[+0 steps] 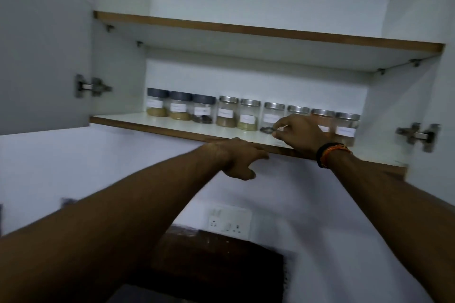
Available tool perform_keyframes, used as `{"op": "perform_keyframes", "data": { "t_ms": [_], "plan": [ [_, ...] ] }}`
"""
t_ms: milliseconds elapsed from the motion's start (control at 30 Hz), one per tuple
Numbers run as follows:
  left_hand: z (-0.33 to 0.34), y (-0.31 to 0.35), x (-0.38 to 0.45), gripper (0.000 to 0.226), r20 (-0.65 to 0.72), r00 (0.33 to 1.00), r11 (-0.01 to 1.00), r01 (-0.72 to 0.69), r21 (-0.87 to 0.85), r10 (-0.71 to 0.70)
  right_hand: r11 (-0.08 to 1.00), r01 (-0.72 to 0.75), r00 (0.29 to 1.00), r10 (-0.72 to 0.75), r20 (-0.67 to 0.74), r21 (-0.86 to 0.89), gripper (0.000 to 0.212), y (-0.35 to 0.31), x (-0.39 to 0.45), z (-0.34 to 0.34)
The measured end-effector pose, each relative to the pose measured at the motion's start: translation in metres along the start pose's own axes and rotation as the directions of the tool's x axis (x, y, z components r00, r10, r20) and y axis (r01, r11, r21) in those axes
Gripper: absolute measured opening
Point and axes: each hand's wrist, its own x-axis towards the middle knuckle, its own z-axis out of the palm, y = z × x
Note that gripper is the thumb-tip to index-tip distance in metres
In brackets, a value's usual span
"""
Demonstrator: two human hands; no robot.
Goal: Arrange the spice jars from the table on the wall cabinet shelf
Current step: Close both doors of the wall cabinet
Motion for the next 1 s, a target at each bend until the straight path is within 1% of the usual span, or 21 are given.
{"op": "perform_keyframes", "data": {
  "t_ms": [100, 200, 333, 400, 533, 633, 767, 867, 1000],
  "plan": [
    [-0.004, -0.027, -0.042, 0.066, 0.075, 0.994, 0.997, 0.078, 0.019, -0.079, 0.994, 0.092, 0.996, -0.092, -0.007, 0.067, 0.027, -0.05, 0.016, 0.014],
    [-0.009, -0.055, -0.088, 0.062, 0.095, 0.98, 0.984, 0.173, 0.04, -0.176, 0.973, 0.195, 0.981, -0.195, -0.011, 0.125, 0.023, -0.103, 0.031, 0.026],
    [-0.017, -0.09, -0.155, 0.059, 0.065, 0.949, 0.948, 0.3, 0.104, -0.308, 0.929, 0.323, 0.945, -0.327, -0.011, 0.179, 0.028, -0.177, 0.048, 0.042],
    [-0.021, -0.108, -0.191, 0.059, 0.049, 0.924, 0.915, 0.367, 0.165, -0.379, 0.89, 0.406, 0.911, -0.411, -0.021, 0.207, 0.03, -0.219, 0.054, 0.047],
    [-0.033, -0.133, -0.248, 0.056, -0.022, 0.877, 0.844, 0.468, 0.261, -0.48, 0.831, 0.524, 0.851, -0.522, -0.065, 0.188, 0.032, -0.287, 0.063, 0.05],
    [-0.041, -0.151, -0.294, 0.054, -0.099, 0.838, 0.764, 0.533, 0.364, -0.537, 0.772, 0.607, 0.795, -0.595, -0.121, 0.19, 0.03, -0.339, 0.068, 0.049],
    [-0.053, -0.162, -0.351, 0.056, -0.27, 0.763, 0.658, 0.644, 0.39, -0.587, 0.7, 0.691, 0.722, -0.658, -0.212, 0.182, 0.031, -0.395, 0.071, 0.04],
    [-0.058, -0.161, -0.394, 0.05, -0.428, 0.684, 0.558, 0.729, 0.396, -0.591, 0.646, 0.737, 0.674, -0.686, -0.274, 0.199, 0.033, -0.433, 0.072, 0.027],
    [-0.059, -0.151, -0.445, 0.051, -0.626, 0.542, 0.385, 0.84, 0.382, -0.561, 0.564, 0.795, 0.605, -0.71, -0.361, 0.223, 0.038, -0.482, 0.07, 0.009]
  ]
}}
